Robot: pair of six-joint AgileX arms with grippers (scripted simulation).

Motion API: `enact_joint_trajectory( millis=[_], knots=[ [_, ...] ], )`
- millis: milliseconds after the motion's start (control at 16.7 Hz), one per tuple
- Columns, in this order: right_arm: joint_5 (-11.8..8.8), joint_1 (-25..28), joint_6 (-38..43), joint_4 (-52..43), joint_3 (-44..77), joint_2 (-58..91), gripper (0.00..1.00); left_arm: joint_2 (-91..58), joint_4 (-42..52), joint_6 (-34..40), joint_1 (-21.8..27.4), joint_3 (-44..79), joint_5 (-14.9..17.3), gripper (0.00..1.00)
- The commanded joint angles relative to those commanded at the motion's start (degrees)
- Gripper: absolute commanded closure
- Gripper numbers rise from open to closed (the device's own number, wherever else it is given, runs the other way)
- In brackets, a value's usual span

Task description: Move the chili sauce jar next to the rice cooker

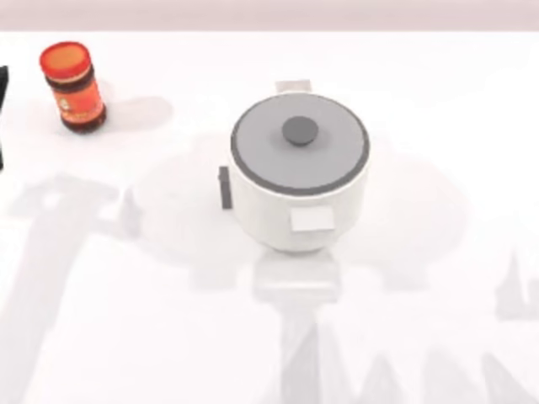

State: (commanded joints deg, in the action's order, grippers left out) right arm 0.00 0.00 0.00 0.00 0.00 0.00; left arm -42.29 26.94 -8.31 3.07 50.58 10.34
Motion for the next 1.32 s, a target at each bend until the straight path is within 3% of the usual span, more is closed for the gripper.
enact_joint_trajectory(
  millis=[300,600,900,1320],
  knots=[
    [0.00,0.00,0.00,0.00,0.00,0.00,0.00,-27.29,15.05,-4.76,0.83,33.91,3.71,0.00],
    [0.00,0.00,0.00,0.00,0.00,0.00,0.00,-53.84,28.02,-8.81,0.56,61.37,4.76,0.00],
    [0.00,0.00,0.00,0.00,0.00,0.00,0.00,-76.32,37.65,-11.20,-0.59,81.76,3.14,0.00],
    [0.00,0.00,0.00,0.00,0.00,0.00,0.00,-99.16,46.10,-12.43,-2.90,95.62,-1.51,0.00]
  ],
)
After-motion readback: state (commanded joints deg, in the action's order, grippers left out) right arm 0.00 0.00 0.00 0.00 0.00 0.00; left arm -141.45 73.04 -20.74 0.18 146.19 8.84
